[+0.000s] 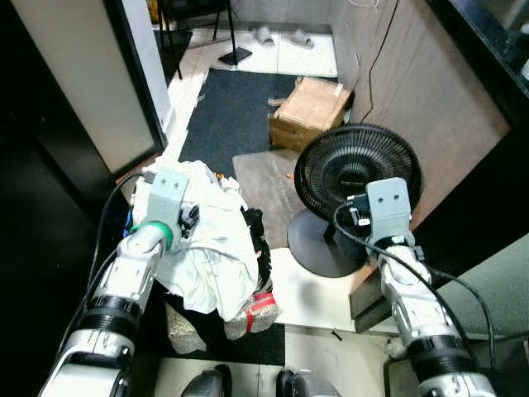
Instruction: Clothes washing
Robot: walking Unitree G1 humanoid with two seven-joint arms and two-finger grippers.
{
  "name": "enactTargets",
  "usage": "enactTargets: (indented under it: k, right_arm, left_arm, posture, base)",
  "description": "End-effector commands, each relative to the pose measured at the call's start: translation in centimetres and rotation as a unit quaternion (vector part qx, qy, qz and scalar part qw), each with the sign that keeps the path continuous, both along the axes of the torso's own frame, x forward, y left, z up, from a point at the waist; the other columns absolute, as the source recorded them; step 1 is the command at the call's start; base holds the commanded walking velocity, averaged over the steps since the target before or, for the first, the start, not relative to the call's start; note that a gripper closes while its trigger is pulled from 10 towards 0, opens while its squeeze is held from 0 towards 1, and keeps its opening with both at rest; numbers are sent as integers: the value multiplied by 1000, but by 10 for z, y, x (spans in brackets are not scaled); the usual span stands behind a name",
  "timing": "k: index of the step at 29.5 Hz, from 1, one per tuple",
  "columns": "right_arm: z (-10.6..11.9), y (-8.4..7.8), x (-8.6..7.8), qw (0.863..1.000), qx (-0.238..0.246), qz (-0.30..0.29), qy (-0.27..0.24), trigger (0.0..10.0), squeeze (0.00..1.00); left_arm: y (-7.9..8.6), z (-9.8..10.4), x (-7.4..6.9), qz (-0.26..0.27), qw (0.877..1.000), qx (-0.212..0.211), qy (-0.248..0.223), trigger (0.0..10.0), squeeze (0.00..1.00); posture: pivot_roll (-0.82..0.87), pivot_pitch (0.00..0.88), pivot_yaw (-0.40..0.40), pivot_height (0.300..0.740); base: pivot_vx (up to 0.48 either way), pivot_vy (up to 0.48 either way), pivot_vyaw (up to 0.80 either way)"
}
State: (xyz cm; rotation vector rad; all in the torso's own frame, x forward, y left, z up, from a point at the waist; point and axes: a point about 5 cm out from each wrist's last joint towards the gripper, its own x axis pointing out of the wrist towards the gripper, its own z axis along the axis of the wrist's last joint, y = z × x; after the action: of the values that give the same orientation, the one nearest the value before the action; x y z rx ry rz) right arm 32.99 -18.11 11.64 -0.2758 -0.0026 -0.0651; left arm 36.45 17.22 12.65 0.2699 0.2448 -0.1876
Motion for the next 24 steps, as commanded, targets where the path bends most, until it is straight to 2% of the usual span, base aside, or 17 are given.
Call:
enactTargets:
  k: [1,5,7,13,14,15,16,17,18,24]
  right_arm:
    - [-4,-1,-4,1000,-1,-4,4,10000,0]
    - [-6,-1,-6,1000,0,-7,6,10000,0]
    - [-9,-1,-8,1000,2,-9,9,10000,0]
    - [-12,1,-11,1000,4,-9,12,10000,0]
    - [-12,1,-11,1000,4,-9,13,10000,0]
    - [-12,1,-11,1000,4,-9,13,10000,0]
    - [-12,1,-11,1000,5,-10,12,10000,0]
    - [-12,1,-11,1000,5,-10,12,10000,0]
    - [-11,1,-10,1000,5,-10,12,10000,0]
    - [-9,0,-8,1000,5,-10,10,10000,0]
  left_arm:
    - [-3,-11,-2,-9,1000,4,22,10000,0]
    - [-6,-15,1,-9,999,7,33,10000,0]
    - [-5,-22,4,5,998,8,54,10000,0]
    - [1,-25,9,27,997,16,72,10000,0]
    - [3,-24,10,32,997,19,73,9333,0]
    - [3,-24,10,32,997,19,73,9333,0]
    - [5,-24,10,37,996,24,73,3647,0]
    - [5,-24,10,37,996,24,73,3647,0]
    - [8,-25,10,42,996,32,73,0,0]
    - [13,-30,8,50,995,50,71,0,0]
  posture:
    - [-77,196,54,740]
    - [-79,204,57,740]
    - [-79,223,64,740]
    - [-81,226,68,740]
    - [-82,223,70,740]
    - [-82,223,70,740]
    - [-84,220,70,740]
    - [-84,220,70,740]
    - [-83,217,69,740]
    - [-80,207,64,740]
  base:
    - [0,0,0]
    - [0,0,0]
    - [0,0,0]
    - [0,0,0]
    - [0,0,0]
    - [0,0,0]
    - [0,0,0]
    - [0,0,0]
    - [0,0,0]
    - [0,0,0]
